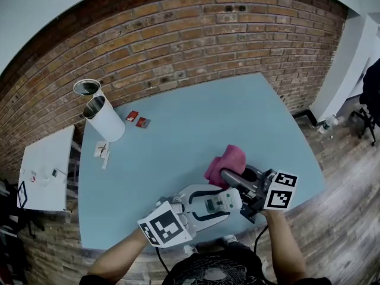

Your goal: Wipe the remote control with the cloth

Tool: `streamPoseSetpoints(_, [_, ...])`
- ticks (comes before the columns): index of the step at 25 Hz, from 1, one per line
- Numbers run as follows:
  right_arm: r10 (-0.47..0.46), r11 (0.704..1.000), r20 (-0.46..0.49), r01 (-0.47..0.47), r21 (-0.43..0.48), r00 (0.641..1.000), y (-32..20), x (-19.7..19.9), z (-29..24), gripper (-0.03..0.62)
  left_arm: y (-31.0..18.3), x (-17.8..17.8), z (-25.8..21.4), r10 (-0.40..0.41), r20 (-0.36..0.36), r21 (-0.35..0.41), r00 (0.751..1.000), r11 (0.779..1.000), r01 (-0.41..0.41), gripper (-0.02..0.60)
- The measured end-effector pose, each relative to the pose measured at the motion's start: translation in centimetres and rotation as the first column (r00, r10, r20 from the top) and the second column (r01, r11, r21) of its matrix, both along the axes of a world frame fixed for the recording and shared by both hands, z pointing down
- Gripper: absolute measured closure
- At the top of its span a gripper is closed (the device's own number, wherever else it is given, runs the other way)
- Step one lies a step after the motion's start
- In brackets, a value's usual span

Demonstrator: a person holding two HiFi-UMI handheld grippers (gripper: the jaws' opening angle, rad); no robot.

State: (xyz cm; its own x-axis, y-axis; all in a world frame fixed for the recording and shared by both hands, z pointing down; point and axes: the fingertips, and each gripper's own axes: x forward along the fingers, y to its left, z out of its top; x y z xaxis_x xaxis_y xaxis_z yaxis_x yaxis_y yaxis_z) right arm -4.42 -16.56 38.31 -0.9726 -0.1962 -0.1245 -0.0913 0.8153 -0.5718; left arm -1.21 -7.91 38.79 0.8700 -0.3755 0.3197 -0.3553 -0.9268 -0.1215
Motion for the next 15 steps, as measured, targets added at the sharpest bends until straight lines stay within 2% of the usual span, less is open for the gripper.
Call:
streamPoseSetpoints(7, [-0.128, 0.989, 0.071, 0.133, -0.071, 0.989, 1.5, -1.0, 0.5, 0.531, 0.6, 1.1, -1.4, 0.032, -0.001, 0.040, 0.999, 0.999, -0.032, 0.344])
streamPoseSetpoints(15, [-0.157, 0.979, 0.087, 0.167, -0.117, 0.984, 2.2, -1.9, 1.8, 0.531, 1.0, 1.7, -2.4, 0.051, 0.009, 0.077, 0.999, 0.996, -0.052, 0.344])
